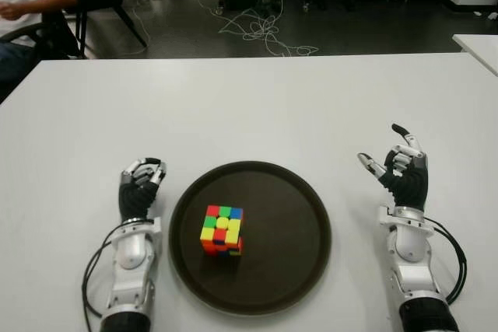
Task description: Pick up the Rubik's Cube and put it in the plate
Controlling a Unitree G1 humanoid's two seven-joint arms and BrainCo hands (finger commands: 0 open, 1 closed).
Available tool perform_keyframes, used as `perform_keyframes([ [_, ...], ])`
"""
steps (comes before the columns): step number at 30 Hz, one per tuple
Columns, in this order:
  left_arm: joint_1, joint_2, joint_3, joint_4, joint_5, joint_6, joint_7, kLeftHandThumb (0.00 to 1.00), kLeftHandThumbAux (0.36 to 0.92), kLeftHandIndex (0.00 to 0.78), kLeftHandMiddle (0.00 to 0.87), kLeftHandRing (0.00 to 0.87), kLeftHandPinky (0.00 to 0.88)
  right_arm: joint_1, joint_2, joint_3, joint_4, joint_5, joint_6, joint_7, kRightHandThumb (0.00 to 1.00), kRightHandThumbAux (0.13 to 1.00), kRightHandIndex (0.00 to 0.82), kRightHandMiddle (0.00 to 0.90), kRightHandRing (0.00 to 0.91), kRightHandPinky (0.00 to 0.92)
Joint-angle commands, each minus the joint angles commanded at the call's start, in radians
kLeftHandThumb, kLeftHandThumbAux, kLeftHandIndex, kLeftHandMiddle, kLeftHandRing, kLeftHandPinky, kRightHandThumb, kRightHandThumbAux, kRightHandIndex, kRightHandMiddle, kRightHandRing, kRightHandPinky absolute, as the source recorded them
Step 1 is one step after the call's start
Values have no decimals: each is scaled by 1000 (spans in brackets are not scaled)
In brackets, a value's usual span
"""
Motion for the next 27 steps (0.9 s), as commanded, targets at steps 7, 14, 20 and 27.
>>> perform_keyframes([
  [7, -16, 13, 9, 32, -3, -2, -7, 720, 700, 445, 807, 829, 826, 1, 1, -4, 31, 1, -32, 4, 56, 885, 803, 869, 868, 868],
  [14, -37, 32, 9, 74, 13, -4, 1, 719, 700, 445, 813, 821, 806, -9, -1, -8, 60, 9, -45, 12, 74, 884, 796, 863, 863, 862],
  [20, -47, 53, 0, 86, 31, 21, 1, 720, 700, 445, 815, 819, 808, -16, 1, -9, 67, 21, -48, 23, 84, 877, 797, 852, 856, 864],
  [27, -46, 61, -7, 75, 37, 46, -1, 720, 699, 445, 821, 825, 815, -19, 4, -15, 61, 46, -43, 48, 90, 872, 797, 847, 858, 872],
])
